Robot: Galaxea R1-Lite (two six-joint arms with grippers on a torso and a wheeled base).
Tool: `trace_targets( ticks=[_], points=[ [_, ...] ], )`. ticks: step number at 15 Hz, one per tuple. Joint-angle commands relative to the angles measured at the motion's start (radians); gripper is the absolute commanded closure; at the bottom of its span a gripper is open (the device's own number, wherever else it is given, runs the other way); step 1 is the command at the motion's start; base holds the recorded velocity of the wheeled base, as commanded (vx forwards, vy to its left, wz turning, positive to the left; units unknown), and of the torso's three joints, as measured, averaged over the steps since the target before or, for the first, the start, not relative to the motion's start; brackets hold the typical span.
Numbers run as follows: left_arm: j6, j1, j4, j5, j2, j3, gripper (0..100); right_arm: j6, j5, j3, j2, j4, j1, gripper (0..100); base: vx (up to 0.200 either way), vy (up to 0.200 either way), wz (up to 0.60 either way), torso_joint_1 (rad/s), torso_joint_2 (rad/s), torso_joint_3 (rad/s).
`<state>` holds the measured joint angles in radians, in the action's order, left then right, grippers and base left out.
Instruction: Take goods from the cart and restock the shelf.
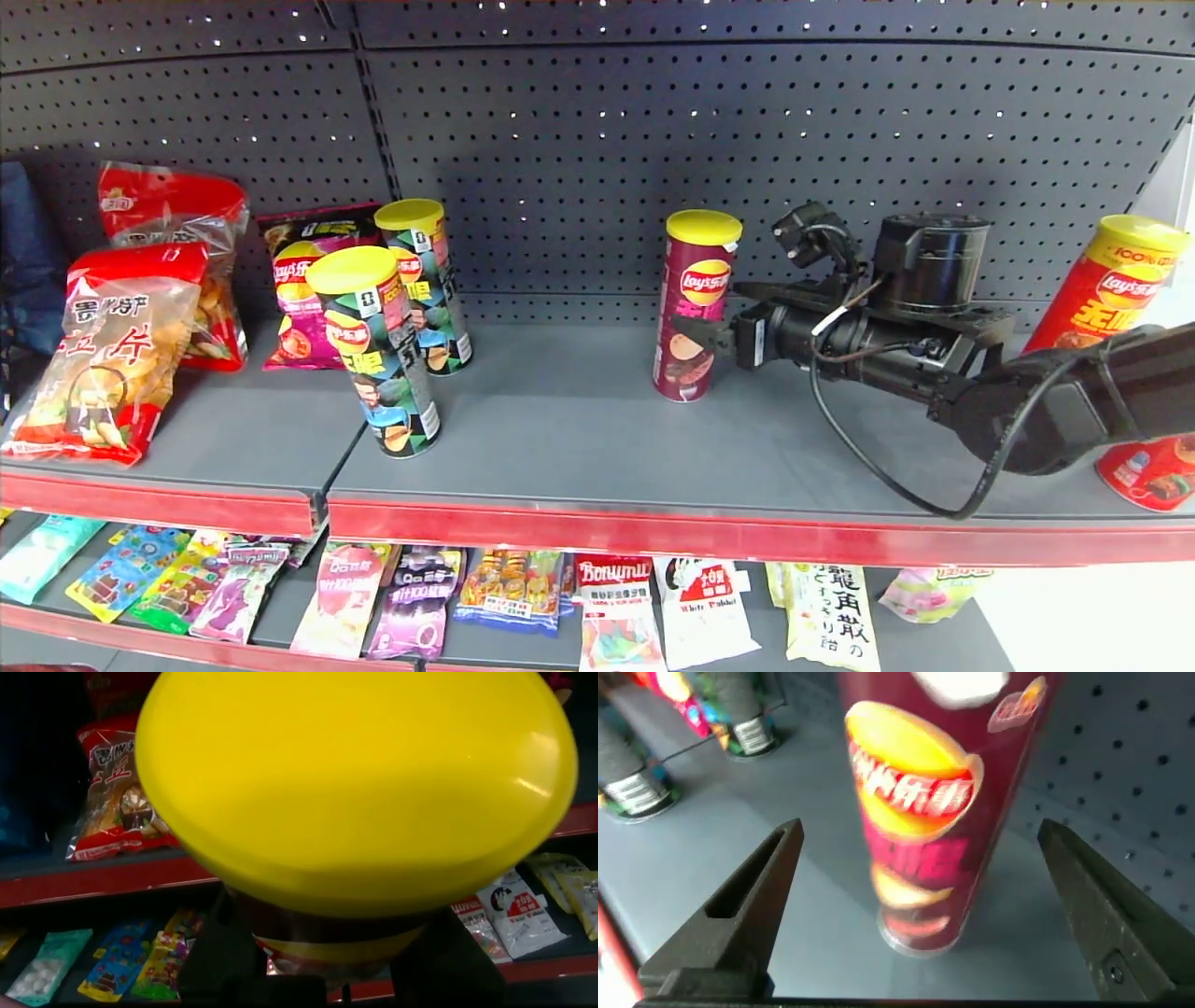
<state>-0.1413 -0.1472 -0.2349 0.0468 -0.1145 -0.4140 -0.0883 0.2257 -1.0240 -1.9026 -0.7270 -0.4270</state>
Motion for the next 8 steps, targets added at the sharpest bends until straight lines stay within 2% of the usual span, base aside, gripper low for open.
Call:
trace_targets(
  ticks=[1,8],
  points=[
    [0.000,0.000,-0.001,0.001,-0.002,0.003,100,-0.001,0.001,-0.059,-0.044,0.001,0.001,0,0.000,0.000,0.00,0.000,0.00,0.000],
    [0.000,0.000,-0.001,0.001,-0.002,0.015,100,0.001,0.000,-0.128,-0.102,0.001,-0.001,0,0.000,0.000,0.00,0.000,0.00,0.000]
  ],
)
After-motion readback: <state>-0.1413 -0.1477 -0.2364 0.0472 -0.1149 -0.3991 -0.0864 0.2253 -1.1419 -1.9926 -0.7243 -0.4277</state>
